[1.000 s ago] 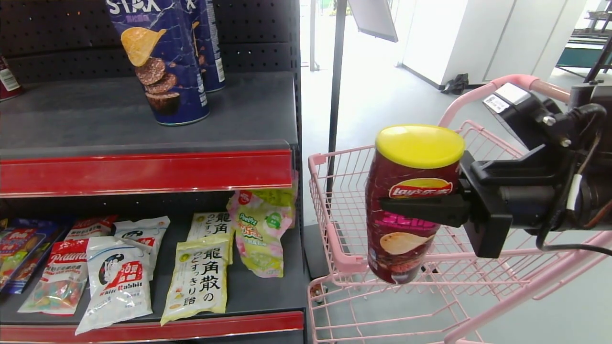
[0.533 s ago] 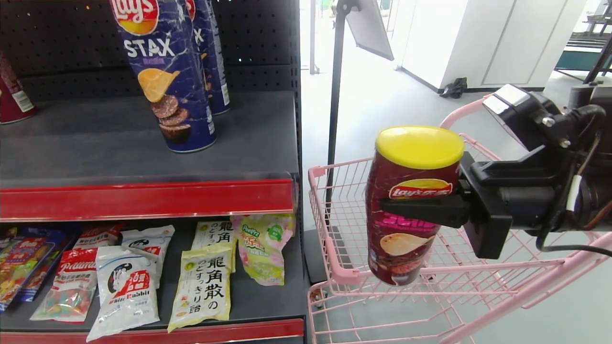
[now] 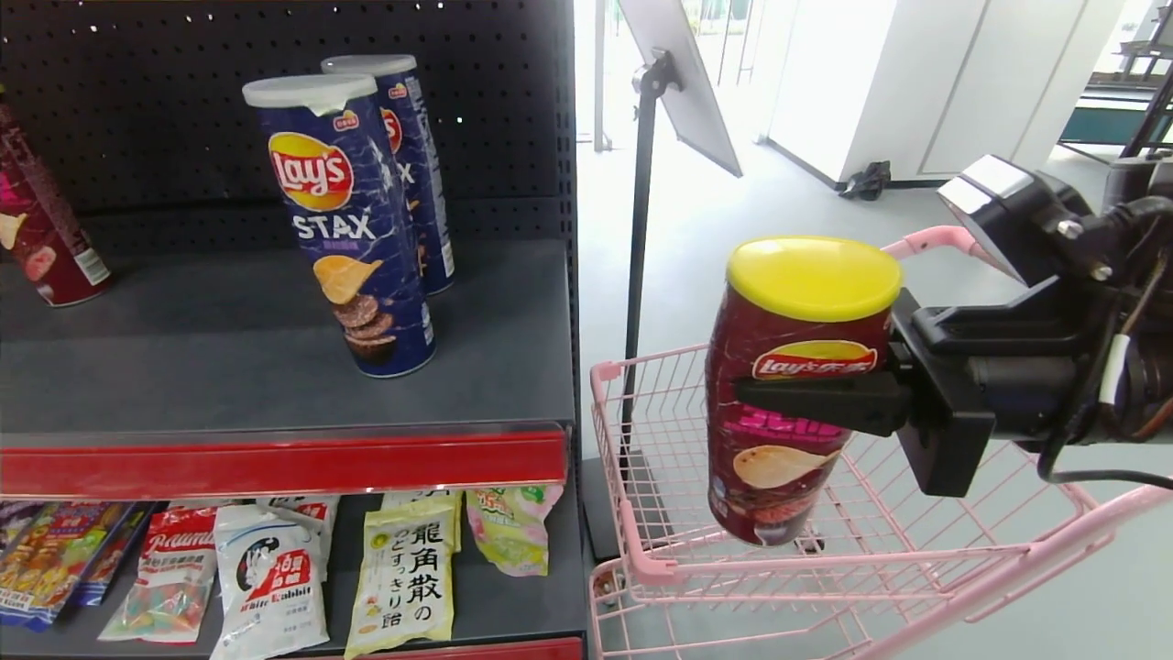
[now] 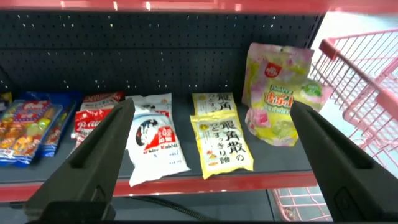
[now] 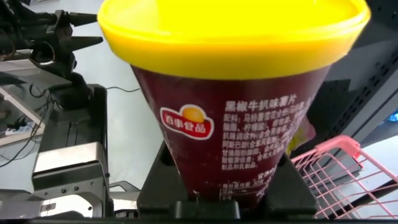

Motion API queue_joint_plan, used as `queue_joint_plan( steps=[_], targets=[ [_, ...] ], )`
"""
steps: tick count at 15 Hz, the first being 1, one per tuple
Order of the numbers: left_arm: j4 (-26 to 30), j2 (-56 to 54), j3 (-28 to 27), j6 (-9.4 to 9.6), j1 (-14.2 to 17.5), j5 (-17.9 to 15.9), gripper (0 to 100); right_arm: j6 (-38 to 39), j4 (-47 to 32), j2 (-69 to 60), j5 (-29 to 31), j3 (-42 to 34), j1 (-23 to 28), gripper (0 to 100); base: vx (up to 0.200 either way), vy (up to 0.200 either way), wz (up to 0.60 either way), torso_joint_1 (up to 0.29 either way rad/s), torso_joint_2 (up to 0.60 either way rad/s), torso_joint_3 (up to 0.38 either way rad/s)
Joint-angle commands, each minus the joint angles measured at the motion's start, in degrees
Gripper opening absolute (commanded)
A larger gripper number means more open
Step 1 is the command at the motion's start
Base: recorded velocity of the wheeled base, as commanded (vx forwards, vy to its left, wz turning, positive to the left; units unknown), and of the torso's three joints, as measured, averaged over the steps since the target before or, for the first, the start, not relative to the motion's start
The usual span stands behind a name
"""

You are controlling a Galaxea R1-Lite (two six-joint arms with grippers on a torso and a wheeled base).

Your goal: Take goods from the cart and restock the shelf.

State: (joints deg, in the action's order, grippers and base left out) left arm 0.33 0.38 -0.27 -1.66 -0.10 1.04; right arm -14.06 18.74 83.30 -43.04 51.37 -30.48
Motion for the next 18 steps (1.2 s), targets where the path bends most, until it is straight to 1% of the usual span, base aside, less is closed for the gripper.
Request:
queue_joint_plan(
  steps=[1,8,12,15,18],
  targets=[
    [0.02,0.06,0.00,-0.01,0.01,0.02,100,-0.01,-0.02,-0.42,-0.02,-0.13,-0.02,0,0.000,0.000,0.00,0.203,-0.53,-0.330],
    [0.02,0.06,0.00,-0.01,0.01,0.02,100,-0.01,-0.02,-1.38,-0.02,-0.48,-0.11,0,0.000,0.000,0.00,0.246,-0.58,-0.343],
    [0.11,0.06,0.00,-0.01,0.01,0.02,100,-0.45,0.25,-2.61,0.24,-2.50,-0.55,0,0.000,0.000,0.00,0.198,-0.45,-0.255],
    [0.02,0.06,0.00,-0.01,0.01,0.02,100,-0.36,0.51,-4.11,2.18,-2.59,0.86,0,0.000,0.000,0.00,0.047,-0.09,-0.052],
    [0.11,0.06,0.00,-0.01,0.01,0.02,100,-0.36,0.51,-6.48,2.35,-3.29,1.74,0,0.000,0.000,0.00,0.000,0.00,0.000]
  ],
)
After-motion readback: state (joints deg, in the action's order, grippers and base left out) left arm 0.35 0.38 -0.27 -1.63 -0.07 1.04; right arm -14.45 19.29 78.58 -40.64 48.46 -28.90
